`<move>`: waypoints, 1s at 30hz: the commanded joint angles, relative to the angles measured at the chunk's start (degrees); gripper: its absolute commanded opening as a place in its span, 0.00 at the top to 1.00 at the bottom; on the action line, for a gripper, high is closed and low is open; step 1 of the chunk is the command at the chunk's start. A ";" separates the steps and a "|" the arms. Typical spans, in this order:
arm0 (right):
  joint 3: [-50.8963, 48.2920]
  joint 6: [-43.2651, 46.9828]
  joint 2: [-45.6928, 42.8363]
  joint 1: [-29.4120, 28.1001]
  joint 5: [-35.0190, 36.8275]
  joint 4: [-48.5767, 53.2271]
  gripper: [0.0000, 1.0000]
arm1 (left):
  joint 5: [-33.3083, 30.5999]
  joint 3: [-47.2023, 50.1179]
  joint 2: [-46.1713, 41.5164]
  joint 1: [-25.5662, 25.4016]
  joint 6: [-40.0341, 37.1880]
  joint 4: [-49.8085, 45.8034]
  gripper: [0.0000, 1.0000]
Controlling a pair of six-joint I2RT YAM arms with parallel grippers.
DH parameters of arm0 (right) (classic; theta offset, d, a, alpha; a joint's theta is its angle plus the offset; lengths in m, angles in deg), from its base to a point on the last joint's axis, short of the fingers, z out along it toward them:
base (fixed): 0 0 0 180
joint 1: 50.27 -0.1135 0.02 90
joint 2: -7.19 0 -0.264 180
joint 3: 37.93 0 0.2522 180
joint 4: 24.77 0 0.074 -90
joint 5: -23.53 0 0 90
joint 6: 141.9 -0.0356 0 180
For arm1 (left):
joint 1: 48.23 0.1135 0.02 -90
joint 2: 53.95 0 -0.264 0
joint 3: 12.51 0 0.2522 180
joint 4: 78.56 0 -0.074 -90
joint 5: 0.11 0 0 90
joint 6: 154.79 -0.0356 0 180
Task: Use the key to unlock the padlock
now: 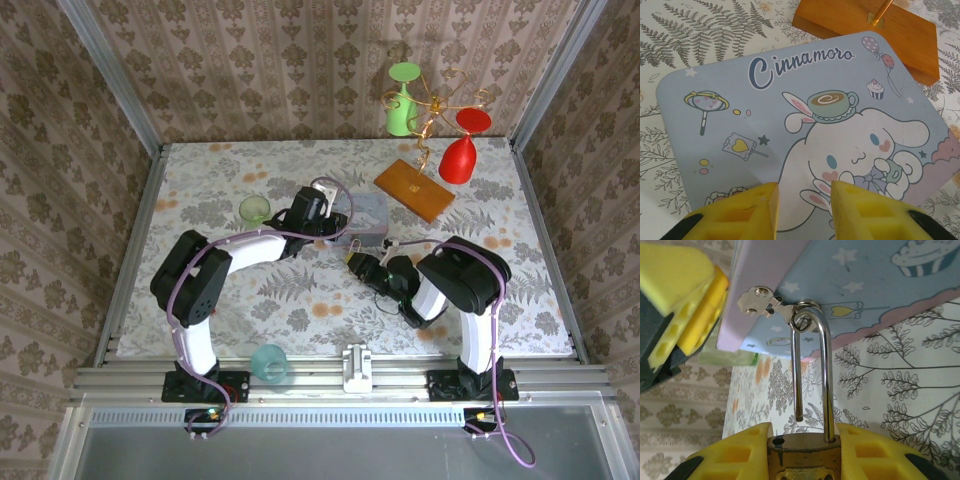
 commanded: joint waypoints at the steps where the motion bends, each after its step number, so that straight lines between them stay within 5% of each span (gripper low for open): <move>1: -2.17 -4.21 -2.01 -1.58 10.75 3.56 1.00 | 4.61 3.98 3.43 -1.11 3.07 -11.31 0.69; 7: -0.59 -6.60 -1.35 -2.61 14.13 3.42 1.00 | 5.73 4.47 4.08 -1.19 4.02 -10.08 0.70; 18: 7.47 -9.16 0.99 -8.06 32.00 3.08 1.00 | 5.65 6.79 3.51 -1.01 4.03 -10.05 0.72; 25: 5.58 -4.60 -1.91 -4.53 28.68 3.24 1.00 | 5.93 8.22 3.41 -0.44 4.01 -9.41 0.73; 30: 5.71 1.22 -4.74 -0.60 19.47 3.65 1.00 | 5.49 9.15 3.80 -0.11 3.88 -9.12 0.73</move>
